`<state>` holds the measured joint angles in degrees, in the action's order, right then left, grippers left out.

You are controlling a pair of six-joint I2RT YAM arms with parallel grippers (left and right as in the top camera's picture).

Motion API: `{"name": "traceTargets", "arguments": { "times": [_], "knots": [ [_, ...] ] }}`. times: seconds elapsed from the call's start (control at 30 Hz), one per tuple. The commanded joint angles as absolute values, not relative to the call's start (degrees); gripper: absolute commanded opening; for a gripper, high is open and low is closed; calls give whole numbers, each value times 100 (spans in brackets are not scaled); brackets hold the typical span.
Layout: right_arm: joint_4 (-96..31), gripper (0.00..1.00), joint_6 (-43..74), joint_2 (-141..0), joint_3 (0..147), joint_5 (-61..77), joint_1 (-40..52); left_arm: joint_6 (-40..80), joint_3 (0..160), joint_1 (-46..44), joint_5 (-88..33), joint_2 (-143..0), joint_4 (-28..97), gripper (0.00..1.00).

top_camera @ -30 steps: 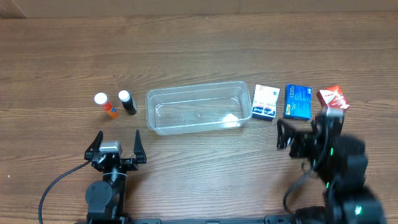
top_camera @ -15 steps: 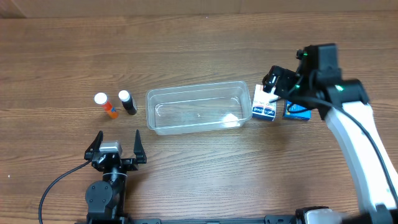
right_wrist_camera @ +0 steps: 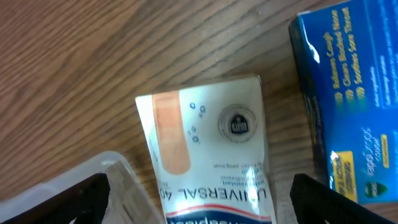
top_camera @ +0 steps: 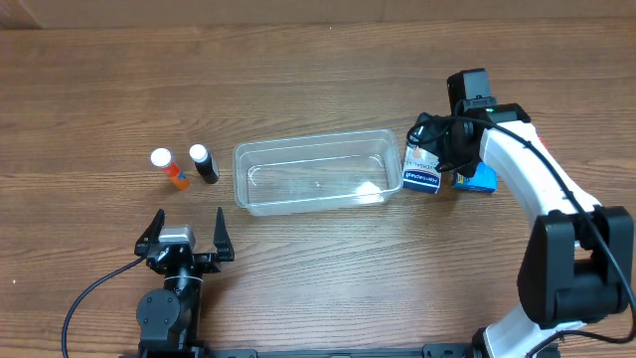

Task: Pack container
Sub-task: 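Reach right gripper to the white Hansaplast box and grasp it, then carry the Hansaplast box left and release it into the container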

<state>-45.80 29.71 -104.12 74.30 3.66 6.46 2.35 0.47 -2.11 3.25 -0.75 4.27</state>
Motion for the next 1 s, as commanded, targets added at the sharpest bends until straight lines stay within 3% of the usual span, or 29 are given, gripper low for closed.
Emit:
{"name": "traceTargets", "arguments": {
  "times": [0.0,0.37,0.43,0.47,0.63,0.97],
  "knots": [
    [-4364,95,2635,-10543,7500,489,670,143,27,-189,318,-30,408,100],
    [-4224,100,2283,-11074,7494,611,668,143,27,-189,318,-30,408,100],
    [-4213,96,2261,-11163,7494,609,668,143,27,-189,318,-30,408,100],
    [-4189,88,2261,-11179,7494,604,668,145,27,-189,318,-30,408,100],
    [-4180,68,2248,-11179,7498,530,663,143,27,-189,318,-30,408,100],
    [-5349,62,1986,-10178,8202,-19,679,143,27,-189,318,-30,408,100]
  ]
}}
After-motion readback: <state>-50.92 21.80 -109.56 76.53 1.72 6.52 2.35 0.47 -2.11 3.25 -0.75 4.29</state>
